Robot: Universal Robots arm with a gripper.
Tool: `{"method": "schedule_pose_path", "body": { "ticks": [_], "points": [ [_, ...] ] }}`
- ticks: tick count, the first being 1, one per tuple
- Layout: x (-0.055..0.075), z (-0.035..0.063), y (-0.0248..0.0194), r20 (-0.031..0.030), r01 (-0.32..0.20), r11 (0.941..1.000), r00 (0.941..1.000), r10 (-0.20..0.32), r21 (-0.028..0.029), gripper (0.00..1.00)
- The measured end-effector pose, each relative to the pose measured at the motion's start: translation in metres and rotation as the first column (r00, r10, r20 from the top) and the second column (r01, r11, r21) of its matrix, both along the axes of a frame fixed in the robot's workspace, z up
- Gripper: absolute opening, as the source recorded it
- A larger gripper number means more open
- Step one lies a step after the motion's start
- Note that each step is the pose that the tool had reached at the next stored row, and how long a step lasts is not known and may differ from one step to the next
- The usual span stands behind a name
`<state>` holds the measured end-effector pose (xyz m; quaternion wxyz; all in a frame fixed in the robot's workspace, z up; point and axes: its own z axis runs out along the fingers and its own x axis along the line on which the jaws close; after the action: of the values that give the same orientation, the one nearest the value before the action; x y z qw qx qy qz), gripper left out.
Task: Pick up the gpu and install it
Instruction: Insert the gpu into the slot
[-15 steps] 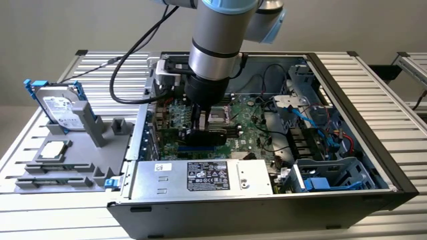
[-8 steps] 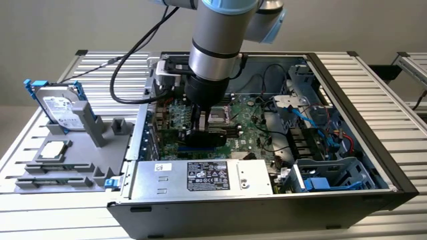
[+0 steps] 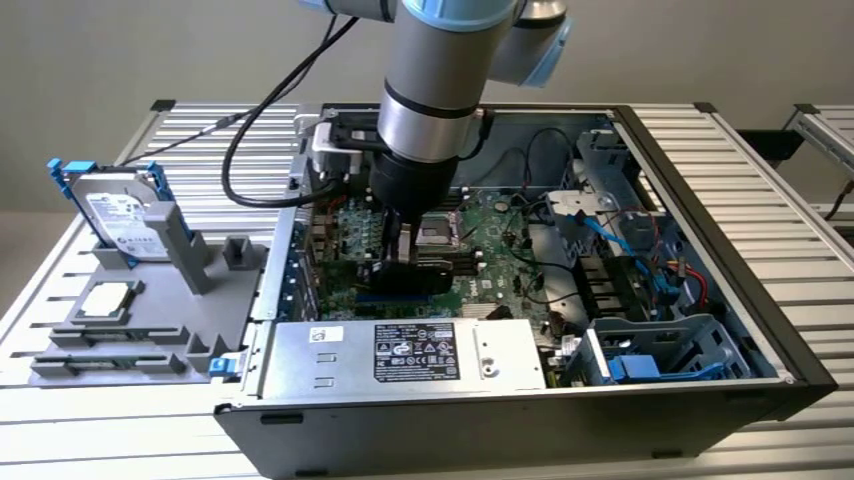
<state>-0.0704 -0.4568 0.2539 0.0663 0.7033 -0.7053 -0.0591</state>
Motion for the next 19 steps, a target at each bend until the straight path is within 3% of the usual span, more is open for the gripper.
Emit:
{"method": "schedule_pose_path", "body": {
  "ticks": [8,19],
  "points": [
    [0.0,-0.0045,0.0028,-0.0028,0.0,1.0,1.0,0.0,-0.0097,0.27],
    [0.0,-0.013,0.0059,-0.0026,0.0,0.9995,1.0,0.0,-0.0321,0.27]
  ]
}}
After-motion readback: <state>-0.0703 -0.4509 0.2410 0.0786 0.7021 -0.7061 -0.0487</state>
